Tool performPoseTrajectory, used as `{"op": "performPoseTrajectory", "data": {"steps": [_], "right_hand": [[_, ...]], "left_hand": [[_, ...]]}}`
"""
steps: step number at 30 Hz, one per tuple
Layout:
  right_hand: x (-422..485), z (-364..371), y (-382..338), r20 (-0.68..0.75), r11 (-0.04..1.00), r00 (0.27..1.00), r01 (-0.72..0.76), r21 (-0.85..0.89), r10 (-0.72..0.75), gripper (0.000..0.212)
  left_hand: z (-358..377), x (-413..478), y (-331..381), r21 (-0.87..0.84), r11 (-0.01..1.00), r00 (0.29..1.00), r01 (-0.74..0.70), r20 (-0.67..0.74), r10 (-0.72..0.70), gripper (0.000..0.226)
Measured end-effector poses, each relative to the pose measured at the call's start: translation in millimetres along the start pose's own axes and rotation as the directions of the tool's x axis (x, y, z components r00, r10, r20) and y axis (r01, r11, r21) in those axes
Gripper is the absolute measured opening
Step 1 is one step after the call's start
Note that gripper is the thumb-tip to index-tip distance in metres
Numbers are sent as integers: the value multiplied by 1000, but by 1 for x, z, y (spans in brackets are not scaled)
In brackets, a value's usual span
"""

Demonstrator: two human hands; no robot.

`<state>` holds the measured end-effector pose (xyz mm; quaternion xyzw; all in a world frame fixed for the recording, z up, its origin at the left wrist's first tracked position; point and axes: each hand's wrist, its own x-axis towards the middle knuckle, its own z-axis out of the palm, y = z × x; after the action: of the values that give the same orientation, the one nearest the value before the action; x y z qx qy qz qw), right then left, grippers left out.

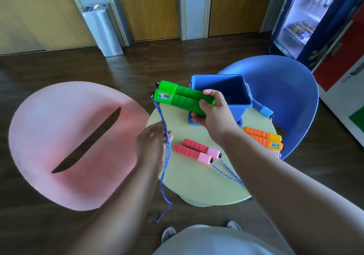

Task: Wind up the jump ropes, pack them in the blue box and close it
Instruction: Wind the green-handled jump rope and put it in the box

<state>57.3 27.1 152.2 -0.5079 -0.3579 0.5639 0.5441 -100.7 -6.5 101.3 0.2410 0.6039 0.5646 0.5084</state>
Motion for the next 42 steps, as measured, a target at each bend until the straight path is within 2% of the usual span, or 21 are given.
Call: {"op": "performPoseTrajectory", "data": {"steps": [3, 6, 11, 15, 18, 22, 30, 39, 42], "right_hand": [[-5, 31, 4, 42, 999, 999, 10, -53, -8, 18], [-11, 52, 13, 102, 990, 995, 23, -136, -9, 19], [-11, 62, 25, 178, 966, 983, 81, -244, -37, 19], [-13, 66, 35, 235, 943, 970, 128, -307, -55, 25], [-13, 67, 45, 253, 888, 964, 188, -420, -84, 26], [-13, 63, 52, 285, 869, 956, 195, -455, -65, 25], [-10, 50, 45, 306, 952, 951, 59, -301, 38, 22], [-9, 36, 26, 323, 979, 944, -5, -203, 72, 30], [-8, 31, 24, 338, 986, 938, -22, -164, 77, 32]], "left_hand": [[1, -8, 9, -284, 955, 993, 87, -51, -106, 7], [1, -11, 22, -386, 918, 995, 92, -1, -100, 9], [-14, -5, 24, -305, 947, 994, 103, 2, -107, 18], [-28, 4, 13, -252, 944, 976, 215, 11, -219, 12], [-35, 9, 8, -239, 917, 947, 321, 49, -318, 14], [-37, 7, 1, -226, 899, 927, 376, 79, -367, 14], [-31, 13, 0, -193, 923, 942, 334, 44, -332, 21], [-11, 13, -2, -218, 904, 930, 368, 111, -351, 18], [-5, 11, 1, -203, 910, 931, 363, 113, -346, 10]]}}
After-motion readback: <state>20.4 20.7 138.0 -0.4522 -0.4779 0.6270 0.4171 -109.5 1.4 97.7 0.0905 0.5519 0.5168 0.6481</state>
